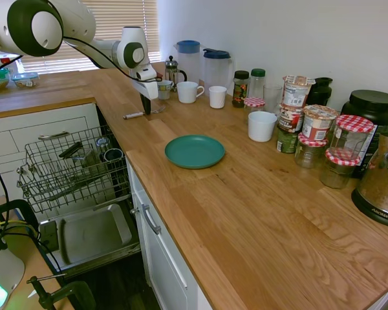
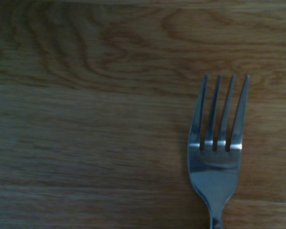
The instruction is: Put the fork in the dishwasher
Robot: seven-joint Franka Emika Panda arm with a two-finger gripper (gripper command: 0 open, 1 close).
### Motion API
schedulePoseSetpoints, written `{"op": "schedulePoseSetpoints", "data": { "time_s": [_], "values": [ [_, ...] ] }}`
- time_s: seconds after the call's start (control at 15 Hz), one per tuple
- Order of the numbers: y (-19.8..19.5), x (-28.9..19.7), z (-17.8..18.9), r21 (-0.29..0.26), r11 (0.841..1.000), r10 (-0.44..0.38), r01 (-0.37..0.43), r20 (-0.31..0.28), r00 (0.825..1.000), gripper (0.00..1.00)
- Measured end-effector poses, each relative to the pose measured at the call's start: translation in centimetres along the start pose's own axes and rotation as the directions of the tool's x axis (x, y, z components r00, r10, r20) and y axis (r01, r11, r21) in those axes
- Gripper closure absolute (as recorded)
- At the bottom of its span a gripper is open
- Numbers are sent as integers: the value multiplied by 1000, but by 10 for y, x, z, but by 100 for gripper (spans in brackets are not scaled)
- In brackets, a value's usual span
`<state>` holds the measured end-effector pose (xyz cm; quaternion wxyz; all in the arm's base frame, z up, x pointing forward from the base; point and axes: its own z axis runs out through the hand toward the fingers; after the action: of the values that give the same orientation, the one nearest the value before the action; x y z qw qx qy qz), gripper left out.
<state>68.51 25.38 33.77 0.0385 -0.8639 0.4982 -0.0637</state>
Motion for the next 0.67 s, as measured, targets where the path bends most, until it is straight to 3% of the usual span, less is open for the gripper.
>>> {"op": "schedulePoseSetpoints", "data": {
  "time_s": [0.33,0.67],
  "values": [
    [4,16,-8,10,1000,21,-21,-11,1000,100],
    [26,12,-57,32,999,26,-25,-8,1000,100]
  ]
}}
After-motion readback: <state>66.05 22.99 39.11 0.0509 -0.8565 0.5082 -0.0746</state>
